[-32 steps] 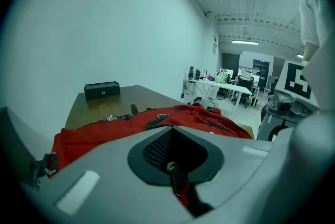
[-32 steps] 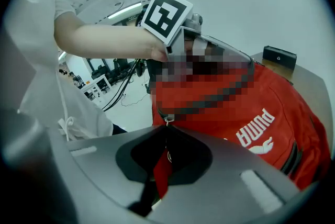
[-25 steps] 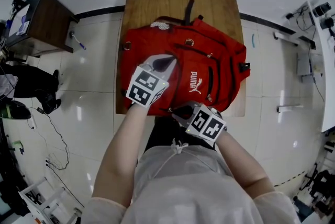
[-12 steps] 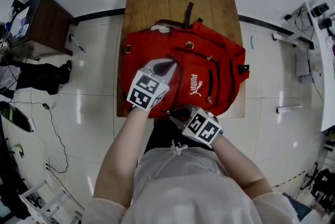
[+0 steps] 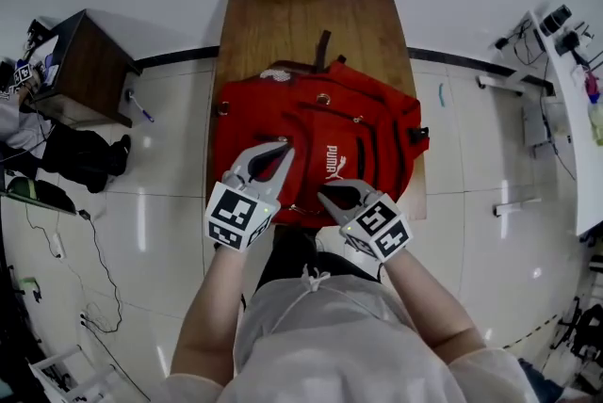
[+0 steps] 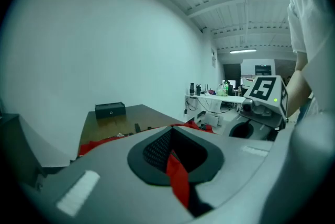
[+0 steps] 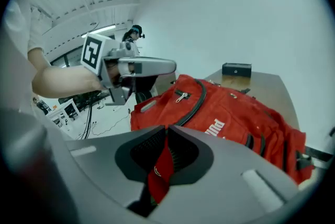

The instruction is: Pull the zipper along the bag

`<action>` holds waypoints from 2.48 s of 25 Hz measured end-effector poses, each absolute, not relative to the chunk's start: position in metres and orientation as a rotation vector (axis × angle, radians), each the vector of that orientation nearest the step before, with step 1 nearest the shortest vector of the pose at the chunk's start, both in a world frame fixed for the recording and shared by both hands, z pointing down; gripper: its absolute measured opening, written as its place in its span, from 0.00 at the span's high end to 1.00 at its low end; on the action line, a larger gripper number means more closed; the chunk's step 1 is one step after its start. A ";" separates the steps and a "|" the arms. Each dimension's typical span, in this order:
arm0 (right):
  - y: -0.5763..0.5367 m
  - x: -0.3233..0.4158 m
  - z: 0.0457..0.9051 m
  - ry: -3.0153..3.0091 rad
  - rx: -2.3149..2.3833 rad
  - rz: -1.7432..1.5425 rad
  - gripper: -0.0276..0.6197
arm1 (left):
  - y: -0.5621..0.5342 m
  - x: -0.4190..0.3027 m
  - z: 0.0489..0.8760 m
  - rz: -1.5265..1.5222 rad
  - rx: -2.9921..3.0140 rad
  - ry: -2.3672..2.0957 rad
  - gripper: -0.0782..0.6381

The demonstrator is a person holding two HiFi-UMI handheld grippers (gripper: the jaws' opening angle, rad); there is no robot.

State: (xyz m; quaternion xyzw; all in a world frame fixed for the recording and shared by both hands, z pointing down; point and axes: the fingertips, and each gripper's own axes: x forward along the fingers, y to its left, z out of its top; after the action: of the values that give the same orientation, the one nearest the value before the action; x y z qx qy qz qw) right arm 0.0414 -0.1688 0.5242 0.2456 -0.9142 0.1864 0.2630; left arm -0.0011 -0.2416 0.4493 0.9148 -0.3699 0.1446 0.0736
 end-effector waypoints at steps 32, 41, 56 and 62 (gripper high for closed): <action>0.116 0.026 0.405 -2.607 1.126 0.148 0.95 | 0.125 -0.054 0.376 0.102 2.819 -1.156 0.88; 0.190 0.040 0.382 -2.608 1.216 0.082 0.95 | 0.198 -0.045 0.361 0.078 2.825 -1.136 0.88; 0.232 0.069 0.356 -2.683 1.174 -0.013 0.95 | 0.238 -0.008 0.347 0.064 2.796 -1.182 0.88; 0.235 0.072 0.351 -2.699 1.176 -0.038 0.95 | 0.244 0.001 0.343 0.070 2.807 -1.174 0.88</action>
State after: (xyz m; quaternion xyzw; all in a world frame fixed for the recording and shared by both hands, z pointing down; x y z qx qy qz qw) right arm 0.0719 0.2353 0.3506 0.3975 -0.9122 -0.0130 0.0987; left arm 0.0011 0.2443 0.3427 0.9211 -0.3854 0.0229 0.0491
